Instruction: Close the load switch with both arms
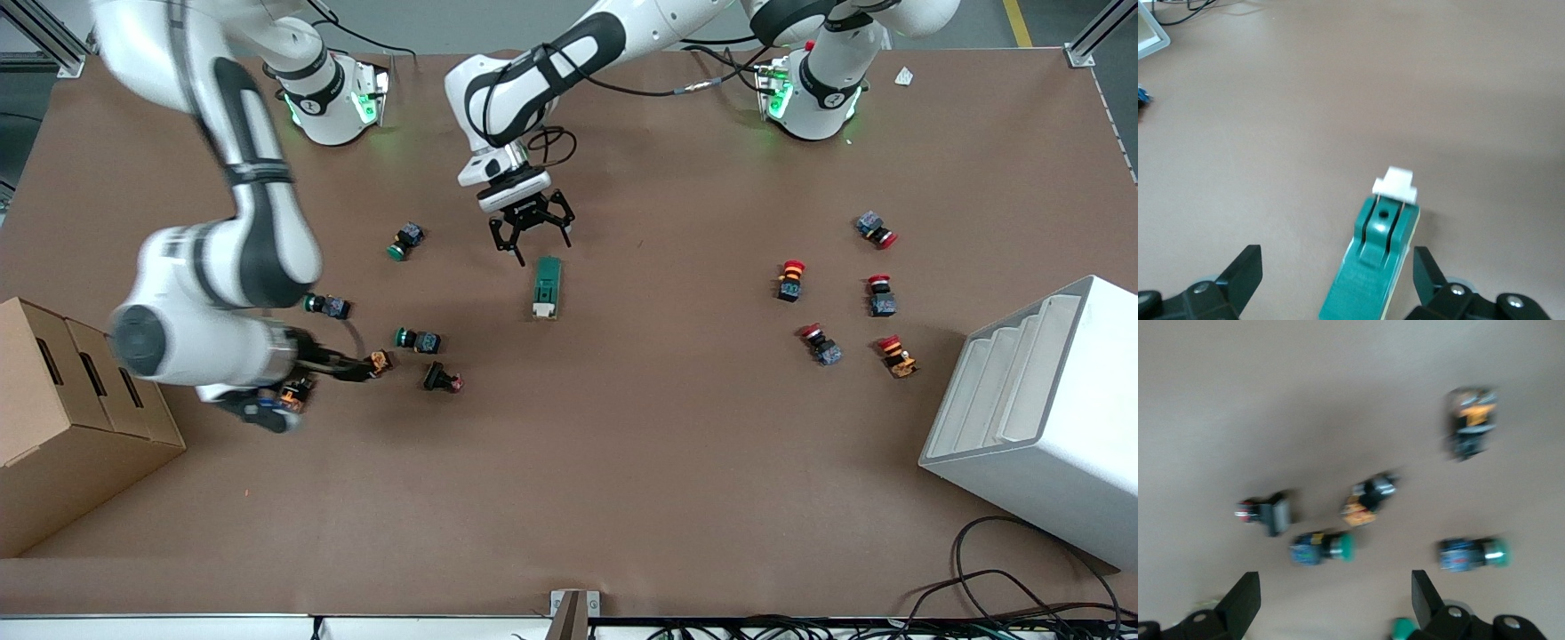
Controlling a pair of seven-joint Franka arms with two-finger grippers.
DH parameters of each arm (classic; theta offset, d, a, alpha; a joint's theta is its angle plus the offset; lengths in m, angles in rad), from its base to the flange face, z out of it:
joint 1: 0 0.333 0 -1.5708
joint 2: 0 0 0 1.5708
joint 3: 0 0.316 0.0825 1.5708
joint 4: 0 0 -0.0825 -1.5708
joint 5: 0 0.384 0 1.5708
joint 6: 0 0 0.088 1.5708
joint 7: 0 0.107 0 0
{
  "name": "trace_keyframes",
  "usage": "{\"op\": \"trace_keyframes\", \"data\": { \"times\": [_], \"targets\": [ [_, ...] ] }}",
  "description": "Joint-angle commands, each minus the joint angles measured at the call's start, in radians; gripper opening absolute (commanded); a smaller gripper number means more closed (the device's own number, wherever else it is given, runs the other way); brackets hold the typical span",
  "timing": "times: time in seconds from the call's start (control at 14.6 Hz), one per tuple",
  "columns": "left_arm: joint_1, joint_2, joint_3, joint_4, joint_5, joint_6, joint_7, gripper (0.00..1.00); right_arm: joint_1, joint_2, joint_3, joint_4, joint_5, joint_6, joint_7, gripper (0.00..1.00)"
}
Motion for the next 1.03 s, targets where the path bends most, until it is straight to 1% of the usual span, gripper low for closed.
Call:
{"op": "trace_keyframes", "data": {
  "times": [0.0, 0.07, 0.21, 0.27, 0.34, 0.48, 0.62, 0.82, 0.96],
  "targets": [
    [0.047, -0.025, -0.001, 0.064, -0.08, -0.031, 0.075, 1.0, -0.109, -0.077, 0.051, 0.008, -0.102, -0.072, -0.139, 1.0],
    [0.073, -0.046, -0.003, 0.064, -0.097, -0.031, 0.098, 1.0, -0.132, -0.083, 0.051, 0.036, -0.123, -0.11, -0.171, 1.0],
    [0.124, -0.101, 0.001, 0.062, -0.177, -0.04, 0.219, 1.0, -0.177, -0.085, 0.058, 0.123, -0.181, -0.213, -0.193, 1.0],
    [0.15, -0.123, 0.002, 0.062, -0.22, -0.044, 0.257, 1.0, -0.204, -0.085, 0.081, 0.164, -0.2, -0.25, -0.196, 1.0],
    [0.161, -0.141, 0.005, 0.062, -0.238, -0.044, 0.268, 1.0, -0.238, -0.085, 0.115, 0.195, -0.22, -0.278, -0.199, 1.0],
    [0.228, -0.186, 0.0, 0.062, -0.281, -0.044, 0.308, 1.0, -0.329, -0.102, 0.216, 0.244, -0.278, -0.331, -0.198, 1.0],
    [0.285, -0.215, 0.0, 0.062, -0.327, -0.042, 0.405, 1.0, -0.385, -0.132, 0.276, 0.251, -0.291, -0.339, -0.199, 1.0],
    [0.397, -0.244, -0.006, 0.099, -0.393, -0.031, 0.567, 1.0, -0.41, -0.166, 0.305, 0.246, -0.297, -0.381, -0.199, 1.0],
    [0.473, -0.275, -0.011, 0.108, -0.457, -0.027, 0.676, 1.0, -0.416, -0.183, 0.321, 0.243, -0.306, -0.385, -0.201, 1.0]
  ]
}}
